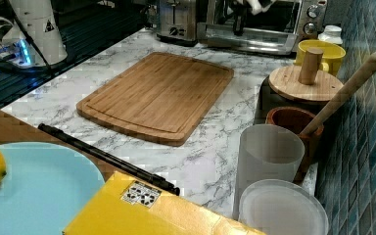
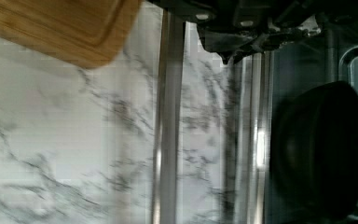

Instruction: Close the oven.

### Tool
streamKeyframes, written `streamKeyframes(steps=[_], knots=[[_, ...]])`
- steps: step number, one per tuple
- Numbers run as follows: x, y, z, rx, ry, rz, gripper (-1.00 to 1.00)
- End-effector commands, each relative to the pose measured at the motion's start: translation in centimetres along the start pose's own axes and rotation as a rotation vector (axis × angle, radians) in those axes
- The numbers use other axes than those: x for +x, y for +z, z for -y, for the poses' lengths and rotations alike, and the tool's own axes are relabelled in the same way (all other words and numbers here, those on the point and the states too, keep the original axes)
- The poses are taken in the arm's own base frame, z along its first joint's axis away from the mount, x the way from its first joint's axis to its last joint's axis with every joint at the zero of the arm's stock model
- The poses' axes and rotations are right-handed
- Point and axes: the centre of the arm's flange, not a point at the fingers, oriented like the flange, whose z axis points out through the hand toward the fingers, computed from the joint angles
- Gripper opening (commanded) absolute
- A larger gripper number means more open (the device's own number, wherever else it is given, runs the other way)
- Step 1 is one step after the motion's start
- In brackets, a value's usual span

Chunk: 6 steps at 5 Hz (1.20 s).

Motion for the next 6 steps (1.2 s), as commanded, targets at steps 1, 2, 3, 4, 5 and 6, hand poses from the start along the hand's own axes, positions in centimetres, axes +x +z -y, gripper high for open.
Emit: streamKeyframes(steps=[1,2,3,4,5,6], knots=[[-2.2,3.3,29.7,-0.172,-0.49,-0.047,-1.0],[-3.2,4.2,30.0,-0.361,-0.466,-0.101,-1.0],[-4.0,3.0,33.2,-0.551,-0.454,-0.22,-1.0],[-3.1,0.0,31.7,-0.632,-0.396,-0.336,-1.0],[-2.4,-2.9,33.4,-0.71,-0.302,-0.412,-1.0],[-2.4,-2.9,33.4,-0.71,-0.302,-0.412,-1.0]])
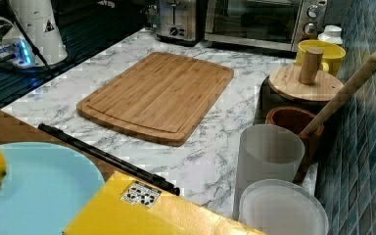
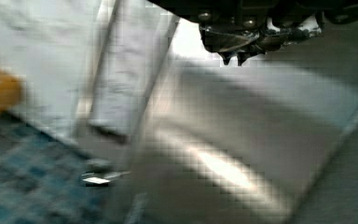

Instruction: Close the oven.

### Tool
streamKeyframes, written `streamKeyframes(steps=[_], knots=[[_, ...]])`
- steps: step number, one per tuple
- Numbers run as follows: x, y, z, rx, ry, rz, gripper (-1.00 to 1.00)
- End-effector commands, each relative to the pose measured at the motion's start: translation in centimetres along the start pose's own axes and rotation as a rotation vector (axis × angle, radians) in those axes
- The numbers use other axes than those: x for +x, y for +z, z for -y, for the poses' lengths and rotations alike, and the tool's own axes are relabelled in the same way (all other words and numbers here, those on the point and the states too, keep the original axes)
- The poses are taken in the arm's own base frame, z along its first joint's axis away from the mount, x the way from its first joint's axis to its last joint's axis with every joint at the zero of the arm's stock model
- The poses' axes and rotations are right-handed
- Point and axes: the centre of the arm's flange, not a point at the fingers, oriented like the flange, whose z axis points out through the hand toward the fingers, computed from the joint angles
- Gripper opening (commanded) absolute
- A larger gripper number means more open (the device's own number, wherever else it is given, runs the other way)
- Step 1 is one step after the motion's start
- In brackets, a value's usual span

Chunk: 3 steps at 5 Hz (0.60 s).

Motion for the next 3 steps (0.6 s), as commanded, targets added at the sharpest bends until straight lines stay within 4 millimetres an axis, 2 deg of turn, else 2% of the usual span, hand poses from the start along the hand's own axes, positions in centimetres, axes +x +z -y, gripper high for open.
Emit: streamKeyframes(steps=[1,3], knots=[[2.04,-2.48,-7.98,-0.081,0.197,-0.057,-1.0],[2.04,-2.48,-7.97,-0.081,0.197,-0.057,-1.0]])
